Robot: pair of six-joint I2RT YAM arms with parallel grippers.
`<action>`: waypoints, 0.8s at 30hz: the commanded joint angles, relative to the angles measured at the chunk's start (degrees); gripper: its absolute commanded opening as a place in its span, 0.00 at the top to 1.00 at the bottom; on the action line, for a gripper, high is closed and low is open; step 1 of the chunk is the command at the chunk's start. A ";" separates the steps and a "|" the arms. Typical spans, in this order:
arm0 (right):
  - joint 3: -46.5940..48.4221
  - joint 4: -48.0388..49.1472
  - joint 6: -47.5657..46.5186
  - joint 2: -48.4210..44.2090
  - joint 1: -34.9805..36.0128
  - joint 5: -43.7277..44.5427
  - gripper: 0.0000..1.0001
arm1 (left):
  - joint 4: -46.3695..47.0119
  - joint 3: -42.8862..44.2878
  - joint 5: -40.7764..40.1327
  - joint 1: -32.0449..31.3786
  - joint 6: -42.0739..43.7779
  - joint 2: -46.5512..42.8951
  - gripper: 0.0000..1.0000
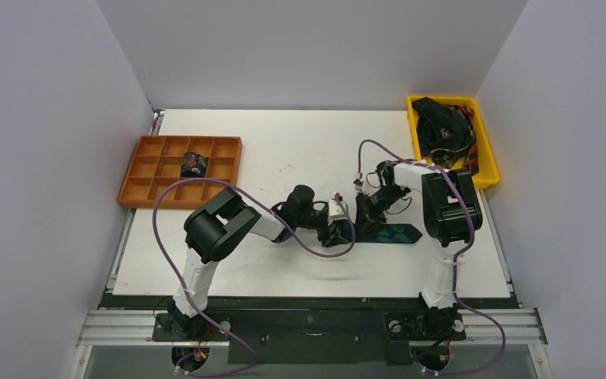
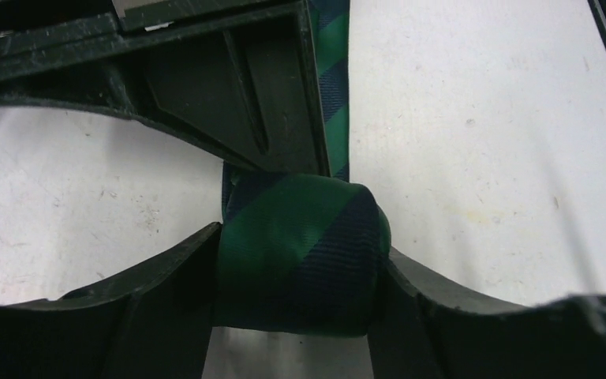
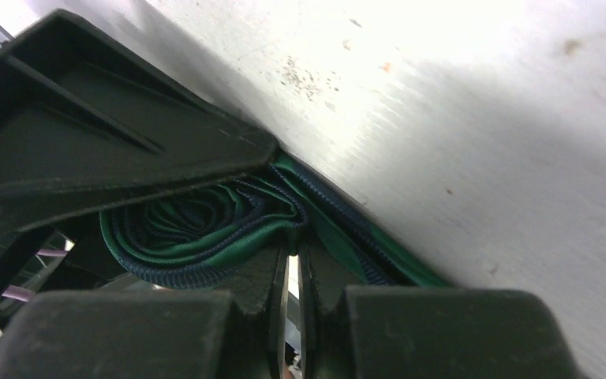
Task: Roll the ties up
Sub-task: Roll the tie at the center of the board.
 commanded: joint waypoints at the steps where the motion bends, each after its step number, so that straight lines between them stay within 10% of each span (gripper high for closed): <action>1: 2.04 4.62 -6.80 4.89 3.00 14.03 1.00 | 0.36 2.43 2.38 -0.22 0.02 1.51 0.51; 7: 3.73 2.42 -9.49 2.29 2.70 8.35 0.96 | -9.42 0.76 -1.20 0.13 1.80 -1.12 0.80; 14: 0.50 -1.04 -9.22 -10.59 -1.83 -0.74 0.52 | -18.79 -0.25 -8.66 -0.54 1.98 -2.98 0.81; 24: -0.90 4.84 -0.39 -8.97 1.29 -5.63 0.42 | -23.93 2.92 -11.23 -1.92 4.49 -1.71 0.80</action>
